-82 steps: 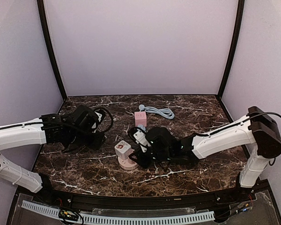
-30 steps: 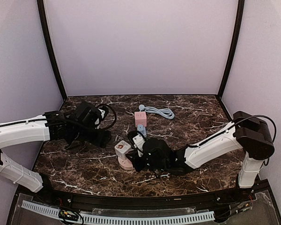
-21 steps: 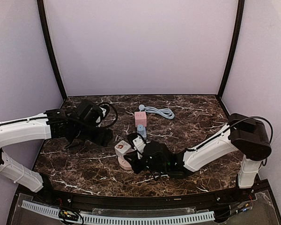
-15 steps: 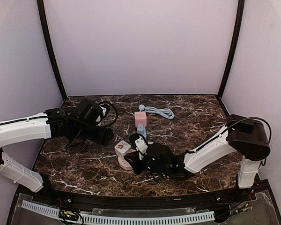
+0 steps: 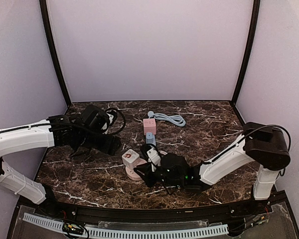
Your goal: Insert the plug
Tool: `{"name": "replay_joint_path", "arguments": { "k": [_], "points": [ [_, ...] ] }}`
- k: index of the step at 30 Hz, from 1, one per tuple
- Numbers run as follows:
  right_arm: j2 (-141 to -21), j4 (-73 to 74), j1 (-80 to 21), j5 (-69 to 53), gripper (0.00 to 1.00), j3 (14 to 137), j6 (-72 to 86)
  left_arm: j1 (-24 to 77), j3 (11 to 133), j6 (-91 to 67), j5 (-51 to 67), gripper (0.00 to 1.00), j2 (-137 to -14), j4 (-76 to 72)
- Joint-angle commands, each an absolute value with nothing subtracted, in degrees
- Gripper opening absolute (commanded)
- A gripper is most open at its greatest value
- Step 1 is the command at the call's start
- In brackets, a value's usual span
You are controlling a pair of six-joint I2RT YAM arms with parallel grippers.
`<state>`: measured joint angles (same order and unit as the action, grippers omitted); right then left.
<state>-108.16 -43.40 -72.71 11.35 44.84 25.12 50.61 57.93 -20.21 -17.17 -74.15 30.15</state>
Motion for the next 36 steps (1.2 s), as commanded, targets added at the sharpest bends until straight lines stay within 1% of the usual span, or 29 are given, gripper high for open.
{"name": "replay_joint_path", "arguments": {
  "k": [1,12,15,17,21,24,25,26,29,32,36],
  "points": [
    [-108.33,-18.77,-72.22,10.56,0.18,42.05,23.0,50.36,58.85,-20.21,-17.18,0.84,-73.17,30.79],
    [-94.98,-11.43,-72.19,12.13,0.29,55.45,15.29,50.23,59.65,-17.91,-18.04,0.85,-71.58,29.58],
    [-92.07,-9.7,-71.54,13.14,0.33,57.68,14.01,50.34,59.55,-17.16,-19.26,0.86,-70.1,29.85],
    [-90.9,-8.01,-70.65,13.62,0.39,59.42,13.28,50.31,59.38,-16.76,-20.85,0.86,-69.05,30.25],
    [-88.26,-5.45,-68.35,14.25,0.55,61.9,11.99,50.19,58.48,-15.77,-26.7,0.89,-66.86,30.56],
    [-86.07,-5.48,-64.68,12.96,0.77,62.2,11.43,49.52,56.31,-14.72,-32.0,0.92,-64.2,28.78],
    [-85.44,-5.39,-63.17,12.32,0.89,62.3,11.58,49.32,55.71,-14.48,-34.21,0.93,-63.57,27.21],
    [-84.93,-5.36,-61.56,11.67,0.98,62.15,11.72,48.76,54.25,-13.86,-35.38,0.94,-62.32,26.17],
    [-83.85,-5.18,-55.99,8.41,0.99,62.05,12.26,46.93,51.02,-12.29,-36.31,0.98,-59.85,19.83],
    [-82.66,-4.75,-50.81,7.42,0.99,61.74,12.61,43.96,48.02,-10.51,-40.57,0.99,-58.49,16.32],
    [-80.43,-4.57,-44.69,7.01,0.99,60.68,13.18,39.61,43.9,-7.19,-43.2,0.99,-58.83,9.01]
  ]
}}
